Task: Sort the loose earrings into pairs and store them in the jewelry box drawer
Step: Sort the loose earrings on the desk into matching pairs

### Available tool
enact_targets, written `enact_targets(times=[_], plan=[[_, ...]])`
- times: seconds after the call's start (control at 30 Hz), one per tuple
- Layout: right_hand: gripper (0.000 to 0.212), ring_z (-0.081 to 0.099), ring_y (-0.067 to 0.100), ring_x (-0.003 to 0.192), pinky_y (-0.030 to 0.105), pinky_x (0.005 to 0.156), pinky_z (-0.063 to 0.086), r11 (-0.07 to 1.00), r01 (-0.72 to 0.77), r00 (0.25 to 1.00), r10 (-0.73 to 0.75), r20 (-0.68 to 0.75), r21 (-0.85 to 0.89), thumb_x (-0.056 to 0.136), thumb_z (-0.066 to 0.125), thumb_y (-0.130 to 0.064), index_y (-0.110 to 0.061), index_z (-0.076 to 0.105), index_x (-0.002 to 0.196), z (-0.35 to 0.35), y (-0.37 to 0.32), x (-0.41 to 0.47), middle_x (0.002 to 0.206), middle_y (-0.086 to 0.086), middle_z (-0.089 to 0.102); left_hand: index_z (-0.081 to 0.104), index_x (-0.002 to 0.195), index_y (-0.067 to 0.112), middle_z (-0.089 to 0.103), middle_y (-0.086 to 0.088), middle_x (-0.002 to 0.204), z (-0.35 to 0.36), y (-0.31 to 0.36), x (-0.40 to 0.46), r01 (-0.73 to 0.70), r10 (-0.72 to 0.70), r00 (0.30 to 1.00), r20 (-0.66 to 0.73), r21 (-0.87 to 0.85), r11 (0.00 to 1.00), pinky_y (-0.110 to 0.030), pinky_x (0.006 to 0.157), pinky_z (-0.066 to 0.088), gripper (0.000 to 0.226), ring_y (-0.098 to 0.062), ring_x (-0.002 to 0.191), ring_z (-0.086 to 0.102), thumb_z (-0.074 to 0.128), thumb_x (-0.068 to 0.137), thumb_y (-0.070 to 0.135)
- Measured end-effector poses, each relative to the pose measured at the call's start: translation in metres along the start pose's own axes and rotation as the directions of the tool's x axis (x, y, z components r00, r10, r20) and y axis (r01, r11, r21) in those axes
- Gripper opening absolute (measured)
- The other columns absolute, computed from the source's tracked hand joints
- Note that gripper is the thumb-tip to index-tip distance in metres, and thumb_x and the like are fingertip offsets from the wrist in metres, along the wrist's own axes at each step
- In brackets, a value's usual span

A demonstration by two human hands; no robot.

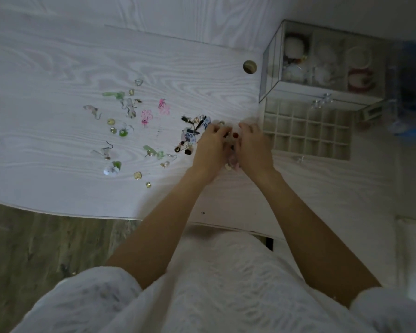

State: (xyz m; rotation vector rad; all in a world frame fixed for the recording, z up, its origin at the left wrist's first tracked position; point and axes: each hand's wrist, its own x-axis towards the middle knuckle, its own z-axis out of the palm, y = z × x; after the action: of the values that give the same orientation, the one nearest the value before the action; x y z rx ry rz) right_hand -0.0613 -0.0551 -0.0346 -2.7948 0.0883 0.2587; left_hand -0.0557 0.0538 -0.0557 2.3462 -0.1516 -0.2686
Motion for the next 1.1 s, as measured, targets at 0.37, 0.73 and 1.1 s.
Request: enact_targets(times=[0.37, 0.73, 1.1], plan=[[0.022, 0.056, 0.029, 0.092, 0.039, 0.079, 0.048, 0.994, -0.007, 0.999, 0.002, 0.048, 0.108, 0.089, 0.054, -0.006, 0.0, 0.056, 0.11, -0.004, 0.007, 0.003, 0.115, 0.017, 0.049, 0.064, 0.112, 0.003, 0.062, -0.018, 0.107, 0.003, 0.002, -0.004, -0.017, 0.016, 0.999, -0.04, -0.027, 0.999, -0.031, 0.081, 0.046, 0.032, -0.03, 0.096, 0.06, 0.054, 0.082, -0.005], [0.025, 0.057, 0.027, 0.096, 0.031, 0.079, 0.043, 0.996, 0.068, 0.997, -0.066, -0.038, 0.055, 0.094, 0.048, -0.016, 0.0, 0.057, 0.112, -0.014, -0.003, -0.004, 0.113, 0.016, 0.055, 0.063, 0.113, 0.003, 0.067, -0.015, 0.106, -0.013, -0.004, -0.01, -0.051, 0.044, 0.995, -0.088, -0.069, 0.996, -0.038, 0.081, 0.054, 0.027, -0.027, 0.09, 0.064, 0.057, 0.087, 0.006], [0.031, 0.048, 0.028, 0.106, 0.036, 0.088, 0.034, 0.975, 0.204, 0.979, -0.204, 0.006, -0.087, 0.087, 0.058, -0.034, -0.011, 0.059, 0.107, 0.012, -0.038, 0.045, 0.111, 0.008, 0.06, 0.063, 0.108, 0.013, 0.063, -0.012, 0.1, -0.046, -0.06, -0.022, 0.021, 0.031, 0.984, -0.174, 0.291, 0.956, -0.042, 0.076, 0.046, 0.031, -0.034, 0.09, 0.053, 0.067, 0.079, 0.024]])
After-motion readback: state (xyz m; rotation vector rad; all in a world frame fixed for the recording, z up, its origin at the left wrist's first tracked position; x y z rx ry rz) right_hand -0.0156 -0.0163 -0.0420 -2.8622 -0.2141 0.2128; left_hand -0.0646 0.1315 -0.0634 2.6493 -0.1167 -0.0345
